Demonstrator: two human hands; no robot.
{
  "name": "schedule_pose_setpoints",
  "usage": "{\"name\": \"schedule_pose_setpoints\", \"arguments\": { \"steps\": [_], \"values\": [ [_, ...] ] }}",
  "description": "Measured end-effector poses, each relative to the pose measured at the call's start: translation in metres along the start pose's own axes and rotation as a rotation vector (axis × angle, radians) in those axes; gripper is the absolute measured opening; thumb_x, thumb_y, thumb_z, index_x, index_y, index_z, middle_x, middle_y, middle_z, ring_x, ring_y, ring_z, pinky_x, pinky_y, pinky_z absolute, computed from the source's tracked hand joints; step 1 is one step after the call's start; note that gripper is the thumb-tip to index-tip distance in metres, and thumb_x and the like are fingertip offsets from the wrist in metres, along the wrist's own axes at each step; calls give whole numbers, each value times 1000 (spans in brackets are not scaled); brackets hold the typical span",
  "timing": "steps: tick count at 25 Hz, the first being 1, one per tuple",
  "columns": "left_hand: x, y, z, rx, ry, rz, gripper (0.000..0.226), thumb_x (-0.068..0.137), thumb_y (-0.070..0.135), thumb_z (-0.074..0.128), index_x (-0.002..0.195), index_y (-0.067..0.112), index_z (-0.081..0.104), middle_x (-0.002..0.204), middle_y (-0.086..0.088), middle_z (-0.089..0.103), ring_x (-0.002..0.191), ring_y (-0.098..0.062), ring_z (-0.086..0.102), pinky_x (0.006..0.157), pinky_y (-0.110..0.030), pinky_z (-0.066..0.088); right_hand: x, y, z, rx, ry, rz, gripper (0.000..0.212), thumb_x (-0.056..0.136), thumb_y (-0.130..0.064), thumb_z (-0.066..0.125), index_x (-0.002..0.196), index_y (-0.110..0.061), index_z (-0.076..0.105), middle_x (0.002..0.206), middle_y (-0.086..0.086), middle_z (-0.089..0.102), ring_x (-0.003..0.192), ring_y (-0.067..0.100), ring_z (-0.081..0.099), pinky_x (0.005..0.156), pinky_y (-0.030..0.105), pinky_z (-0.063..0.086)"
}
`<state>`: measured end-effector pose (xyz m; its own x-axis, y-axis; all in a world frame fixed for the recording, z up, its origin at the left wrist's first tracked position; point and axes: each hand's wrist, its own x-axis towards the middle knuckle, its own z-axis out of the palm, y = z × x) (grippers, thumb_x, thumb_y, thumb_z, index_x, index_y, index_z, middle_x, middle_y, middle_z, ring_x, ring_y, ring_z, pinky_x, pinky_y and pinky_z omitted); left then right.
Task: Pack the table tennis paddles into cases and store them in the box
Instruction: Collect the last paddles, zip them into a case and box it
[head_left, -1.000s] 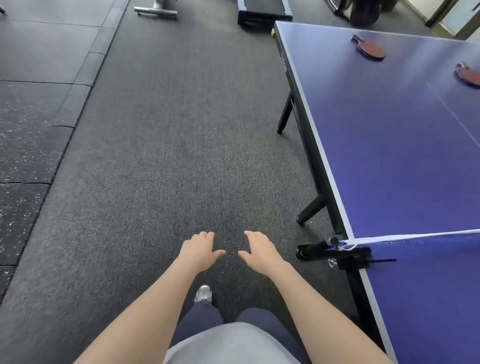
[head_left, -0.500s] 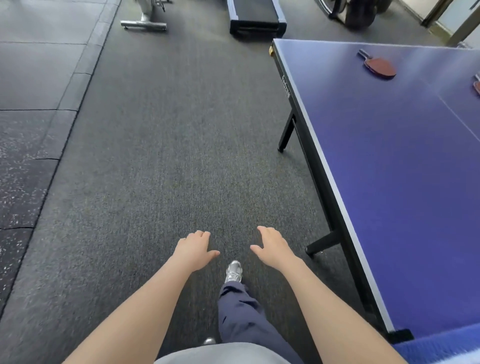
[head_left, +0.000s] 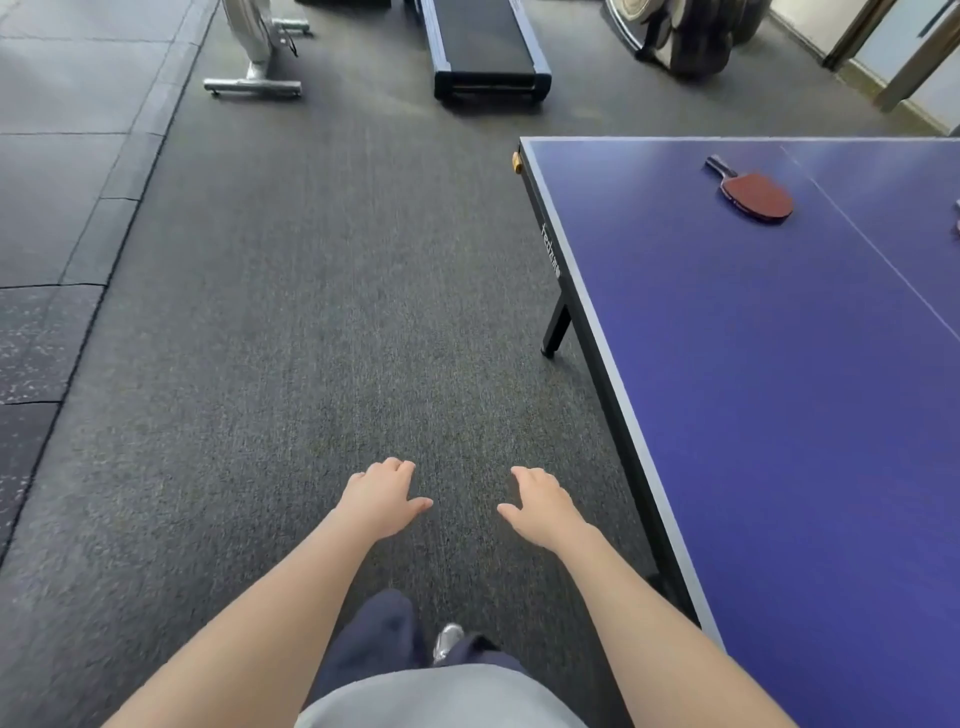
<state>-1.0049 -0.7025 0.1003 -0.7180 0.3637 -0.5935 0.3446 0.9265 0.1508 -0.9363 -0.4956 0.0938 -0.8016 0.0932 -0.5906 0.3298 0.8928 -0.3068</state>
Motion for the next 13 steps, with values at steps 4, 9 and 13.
{"name": "schedule_pose_setpoints", "arguments": {
  "steps": [4, 9, 13],
  "values": [
    [70, -23, -47, 4, 14, 6, 65, 95, 54, 43, 145, 14, 32, 147, -6, 39, 132, -26, 40, 105, -41, 36, 71, -16, -44, 11, 6, 13, 64, 97, -37, 47, 149, -11, 21, 151, 12, 30, 140, 27, 27, 112, 41, 27],
    [167, -63, -117, -13, 21, 31, 65, 95, 53, 43, 145, 14, 31, 147, -6, 39, 133, -26, 39, 105, -40, 36, 172, -49, -102, 21, 16, 50, 64, 97, -36, 47, 149, -10, 21, 151, 12, 29, 140, 27, 26, 113, 42, 27],
    [240, -92, -181, 15, -12, 50, 66, 95, 53, 42, 147, 14, 28, 148, -6, 37, 133, -26, 39, 106, -40, 37, 244, -84, -157, 36, 32, 67, 63, 97, -36, 47, 149, -11, 21, 152, 11, 29, 141, 27, 26, 113, 42, 27]
  ]
}}
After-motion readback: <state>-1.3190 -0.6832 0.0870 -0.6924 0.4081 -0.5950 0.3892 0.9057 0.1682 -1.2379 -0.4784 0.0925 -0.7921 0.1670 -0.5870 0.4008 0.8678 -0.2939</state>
